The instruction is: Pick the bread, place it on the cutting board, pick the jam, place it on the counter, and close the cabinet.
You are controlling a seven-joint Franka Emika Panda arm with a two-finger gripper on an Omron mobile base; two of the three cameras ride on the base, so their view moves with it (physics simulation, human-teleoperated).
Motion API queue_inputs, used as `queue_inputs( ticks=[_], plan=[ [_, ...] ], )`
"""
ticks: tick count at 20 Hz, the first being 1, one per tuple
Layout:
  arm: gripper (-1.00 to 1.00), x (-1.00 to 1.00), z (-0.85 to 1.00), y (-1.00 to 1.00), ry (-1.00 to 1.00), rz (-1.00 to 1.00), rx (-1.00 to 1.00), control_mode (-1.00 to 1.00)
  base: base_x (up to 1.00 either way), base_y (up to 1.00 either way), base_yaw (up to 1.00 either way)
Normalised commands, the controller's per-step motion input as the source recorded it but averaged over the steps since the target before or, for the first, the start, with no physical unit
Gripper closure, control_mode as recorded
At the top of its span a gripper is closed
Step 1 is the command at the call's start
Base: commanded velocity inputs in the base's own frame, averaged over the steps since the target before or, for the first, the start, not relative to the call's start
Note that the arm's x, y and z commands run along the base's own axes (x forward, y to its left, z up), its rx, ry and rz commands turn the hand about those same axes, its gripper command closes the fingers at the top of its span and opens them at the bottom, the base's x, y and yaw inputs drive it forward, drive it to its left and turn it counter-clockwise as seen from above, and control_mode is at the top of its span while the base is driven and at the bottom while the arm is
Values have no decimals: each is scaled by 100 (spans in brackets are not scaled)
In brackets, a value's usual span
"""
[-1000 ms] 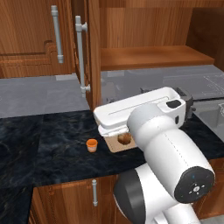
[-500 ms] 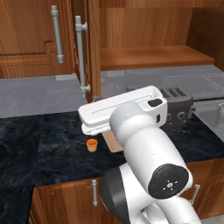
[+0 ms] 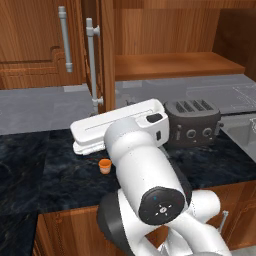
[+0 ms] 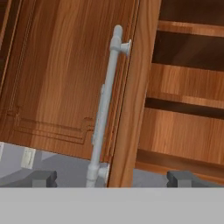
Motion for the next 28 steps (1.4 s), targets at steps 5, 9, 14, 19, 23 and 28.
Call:
queue_inputs(
  ticks=[5,9,14,19,23,28],
  plan=[
    [-100,2,-4,15,-3,-1,0,-100,0,0,0],
    [-100,0,-5,0,-8,-11,0,-100,0,0,0],
    [-100,0,-4,1,-9,-14,0,-100,0,0,0],
    [-100,0,-1,8,-7,-15,0,-100,0,0,0],
    [-100,0,0,10,-6,-14,0,-100,0,0,0],
    [-100,1,0,13,-4,-13,0,-100,0,0,0]
  ],
)
